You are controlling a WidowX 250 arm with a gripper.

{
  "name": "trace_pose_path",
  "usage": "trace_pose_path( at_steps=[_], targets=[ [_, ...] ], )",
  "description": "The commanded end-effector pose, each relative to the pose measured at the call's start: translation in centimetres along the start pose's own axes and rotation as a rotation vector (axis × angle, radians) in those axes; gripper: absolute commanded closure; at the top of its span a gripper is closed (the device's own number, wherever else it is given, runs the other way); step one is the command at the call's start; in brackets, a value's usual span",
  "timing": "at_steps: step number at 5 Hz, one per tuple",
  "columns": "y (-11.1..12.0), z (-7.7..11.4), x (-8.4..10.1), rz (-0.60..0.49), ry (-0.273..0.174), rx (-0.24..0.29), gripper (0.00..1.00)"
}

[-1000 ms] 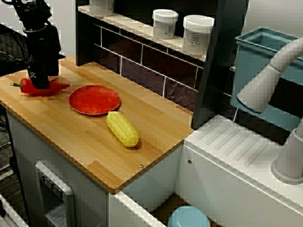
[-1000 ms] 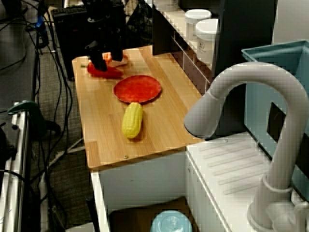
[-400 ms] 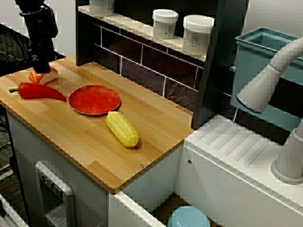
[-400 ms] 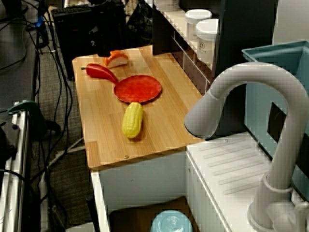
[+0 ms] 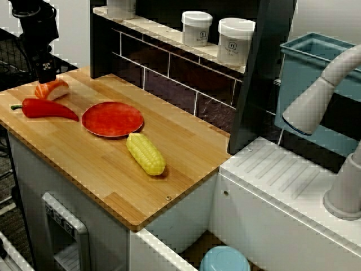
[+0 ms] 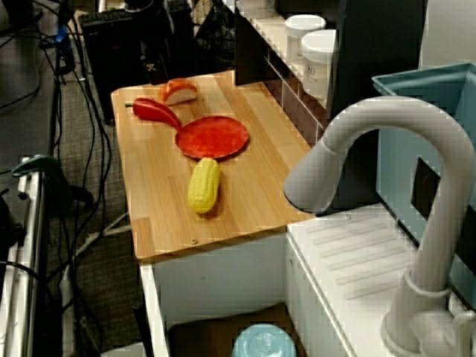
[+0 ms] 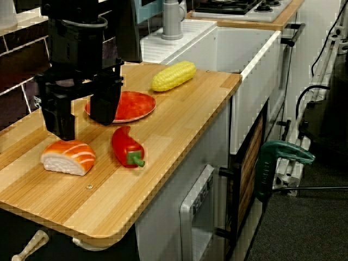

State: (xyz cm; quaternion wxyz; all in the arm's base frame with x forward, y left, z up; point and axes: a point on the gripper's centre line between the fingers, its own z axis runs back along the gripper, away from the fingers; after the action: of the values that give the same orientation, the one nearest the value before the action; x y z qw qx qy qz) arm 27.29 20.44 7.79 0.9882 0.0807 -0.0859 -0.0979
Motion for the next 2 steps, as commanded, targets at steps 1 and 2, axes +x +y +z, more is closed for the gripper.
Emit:
trace_pose_path(
  at_steps=[1, 2],
  targets=[
    [0.23, 1.84, 1.02, 0.249, 0.047, 0.058, 0.00],
    [0.38, 1.65, 1.19, 0.278, 0.042, 0.048, 0.00]
  ],
)
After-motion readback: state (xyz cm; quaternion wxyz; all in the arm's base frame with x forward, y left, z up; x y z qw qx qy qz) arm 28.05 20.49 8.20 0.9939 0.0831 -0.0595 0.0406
